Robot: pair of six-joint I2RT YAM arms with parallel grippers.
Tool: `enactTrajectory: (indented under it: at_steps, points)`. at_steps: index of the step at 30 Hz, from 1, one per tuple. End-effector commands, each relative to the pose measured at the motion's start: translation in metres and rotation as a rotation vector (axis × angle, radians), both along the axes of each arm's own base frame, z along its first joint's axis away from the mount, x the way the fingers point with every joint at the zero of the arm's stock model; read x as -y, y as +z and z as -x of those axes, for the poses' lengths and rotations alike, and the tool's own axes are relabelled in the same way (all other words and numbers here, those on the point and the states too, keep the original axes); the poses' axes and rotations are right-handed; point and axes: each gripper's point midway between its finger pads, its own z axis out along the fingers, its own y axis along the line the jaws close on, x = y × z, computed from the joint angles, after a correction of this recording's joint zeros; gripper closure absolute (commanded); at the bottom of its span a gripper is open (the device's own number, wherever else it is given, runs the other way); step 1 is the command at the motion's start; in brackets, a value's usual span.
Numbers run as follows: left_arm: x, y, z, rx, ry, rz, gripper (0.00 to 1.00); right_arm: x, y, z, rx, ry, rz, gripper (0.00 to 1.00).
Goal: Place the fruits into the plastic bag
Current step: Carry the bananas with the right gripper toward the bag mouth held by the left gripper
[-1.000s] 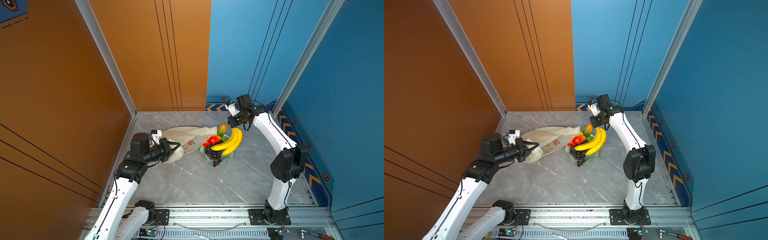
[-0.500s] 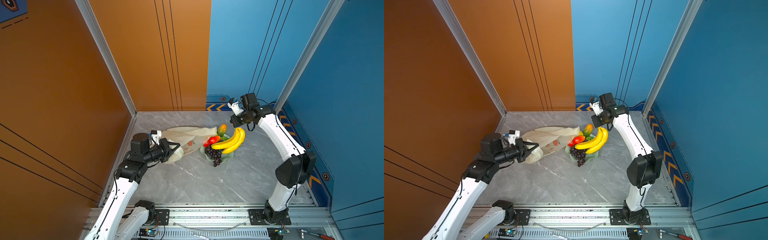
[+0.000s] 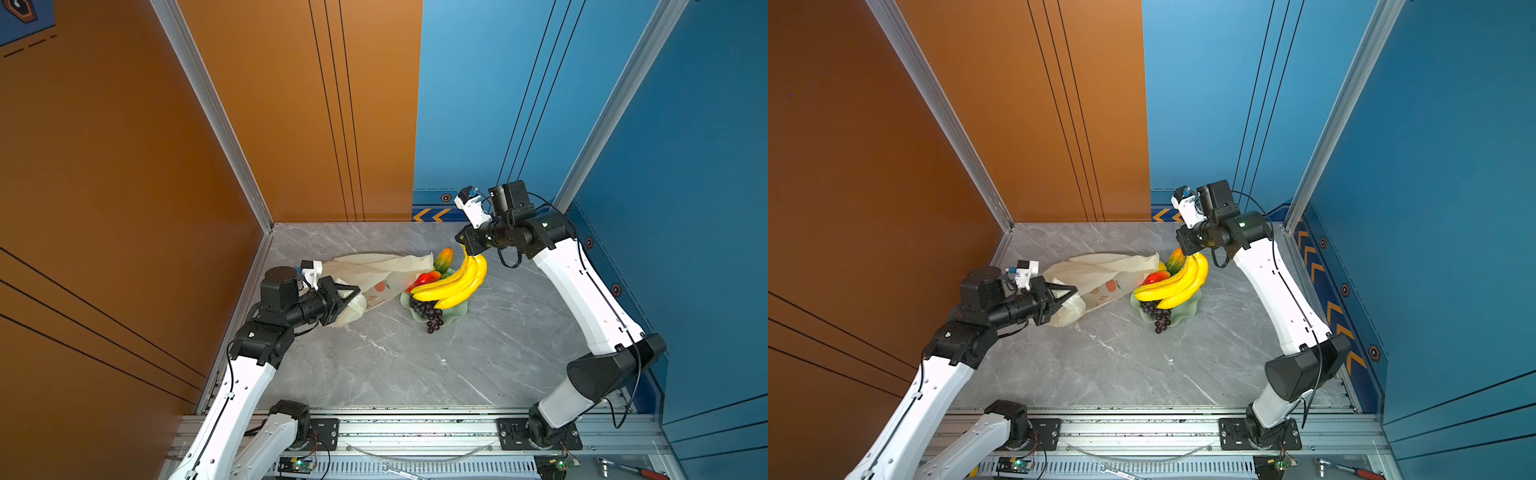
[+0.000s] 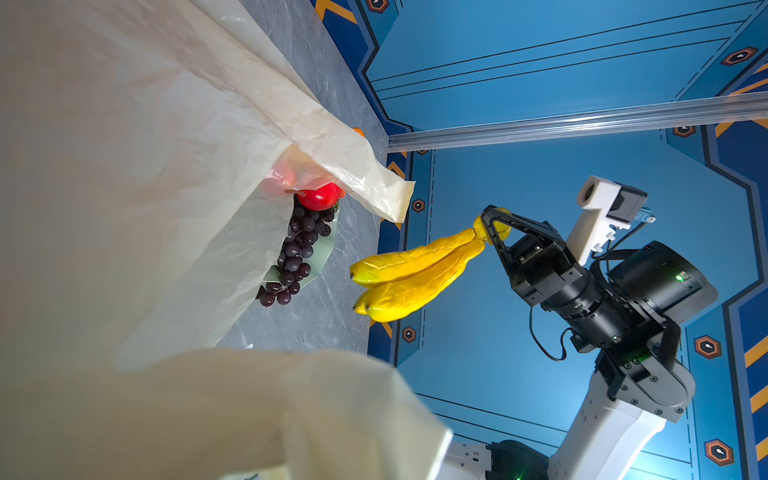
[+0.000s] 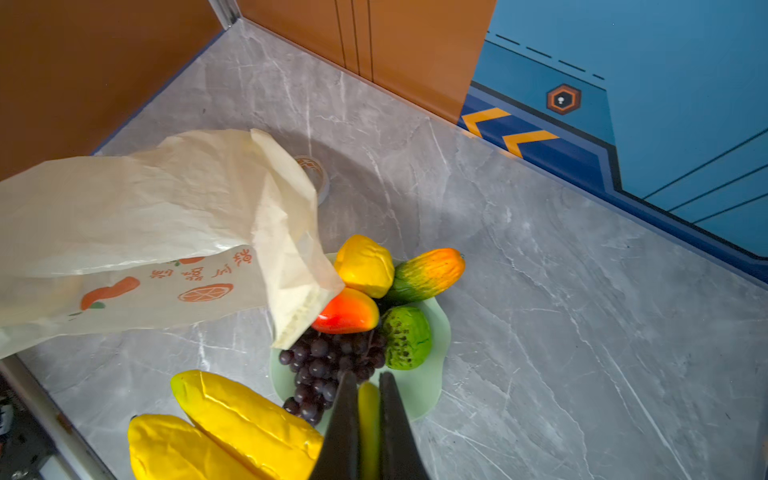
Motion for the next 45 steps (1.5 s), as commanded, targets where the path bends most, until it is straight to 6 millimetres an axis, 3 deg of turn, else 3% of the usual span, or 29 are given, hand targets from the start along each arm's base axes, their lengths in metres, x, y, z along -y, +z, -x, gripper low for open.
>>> enactTrajectory:
  at_steps: [1, 8, 15, 22, 30, 40, 45]
  points:
    - [-0.004, 0.009, 0.000, 0.045, 0.015, 0.000, 1.00, -0.019, 0.033, 0.015, 0.039, 0.002, -0.053, 0.99]
    - [-0.002, 0.011, 0.006, 0.058, 0.004, 0.006, 1.00, -0.059, 0.050, 0.009, 0.145, 0.001, 0.024, 0.99]
    - [-0.001, 0.013, 0.012, 0.062, 0.006, 0.019, 1.00, -0.078, 0.052, -0.020, 0.246, -0.063, 0.087, 0.99]
    - [-0.002, 0.012, 0.013, 0.060, 0.012, 0.022, 1.00, -0.113, 0.047, -0.022, 0.317, 0.001, 0.123, 0.99]
    - [-0.005, 0.020, 0.004, 0.073, 0.060, 0.043, 1.00, -0.149, 0.032, -0.011, 0.395, 0.146, 0.236, 0.99]
    - [-0.012, 0.031, -0.007, 0.081, 0.120, 0.053, 1.00, -0.172, 0.027, 0.004, 0.438, 0.215, 0.244, 1.00]
    - [-0.019, 0.025, -0.006, 0.055, 0.163, 0.030, 1.00, -0.170, 0.031, 0.016, 0.454, 0.220, 0.258, 1.00]
